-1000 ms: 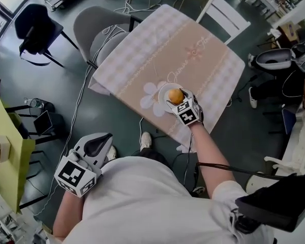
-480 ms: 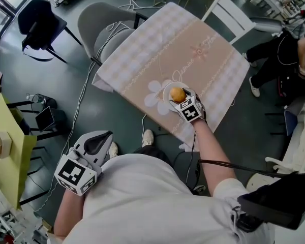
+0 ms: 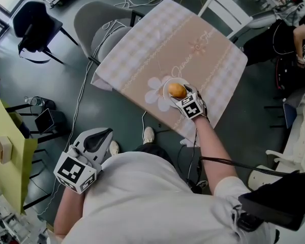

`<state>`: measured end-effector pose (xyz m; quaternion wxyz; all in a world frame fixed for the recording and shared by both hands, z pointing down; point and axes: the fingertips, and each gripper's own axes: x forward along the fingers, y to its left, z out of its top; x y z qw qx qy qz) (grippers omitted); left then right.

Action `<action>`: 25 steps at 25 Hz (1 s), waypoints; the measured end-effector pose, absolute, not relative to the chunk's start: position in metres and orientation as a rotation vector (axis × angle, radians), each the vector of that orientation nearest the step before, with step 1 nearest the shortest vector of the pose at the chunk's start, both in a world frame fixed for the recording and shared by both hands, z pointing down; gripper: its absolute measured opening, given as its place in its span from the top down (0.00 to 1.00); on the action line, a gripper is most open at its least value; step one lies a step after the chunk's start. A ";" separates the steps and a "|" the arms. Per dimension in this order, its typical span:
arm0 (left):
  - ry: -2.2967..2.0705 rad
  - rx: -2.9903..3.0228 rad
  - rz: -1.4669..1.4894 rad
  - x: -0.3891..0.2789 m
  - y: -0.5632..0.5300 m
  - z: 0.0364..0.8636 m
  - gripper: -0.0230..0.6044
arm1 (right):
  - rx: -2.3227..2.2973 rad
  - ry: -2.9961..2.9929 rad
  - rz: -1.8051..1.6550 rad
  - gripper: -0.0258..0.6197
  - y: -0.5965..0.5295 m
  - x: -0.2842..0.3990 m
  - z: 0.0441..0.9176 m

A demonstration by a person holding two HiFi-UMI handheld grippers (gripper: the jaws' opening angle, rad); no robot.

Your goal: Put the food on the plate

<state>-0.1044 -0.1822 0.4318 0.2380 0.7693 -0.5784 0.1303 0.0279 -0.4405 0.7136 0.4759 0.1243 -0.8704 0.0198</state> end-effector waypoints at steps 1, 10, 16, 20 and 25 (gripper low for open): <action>-1.582 2.111 0.354 -0.105 -0.181 0.432 0.95 | 0.312 -2.128 0.053 0.41 -0.440 0.029 0.712; -1.541 2.151 0.323 -0.117 -0.167 0.433 0.95 | 0.382 -2.111 0.051 0.41 -0.431 0.030 0.703; -1.524 2.173 0.305 -0.128 -0.153 0.432 0.95 | 0.434 -2.091 0.035 0.41 -0.427 0.033 0.696; -1.516 2.182 0.283 -0.138 -0.141 0.430 0.95 | 0.468 -2.082 0.028 0.41 -0.418 0.033 0.683; -1.494 2.206 0.251 -0.148 -0.123 0.428 0.95 | 0.543 -2.082 -0.012 0.41 -0.407 0.038 0.656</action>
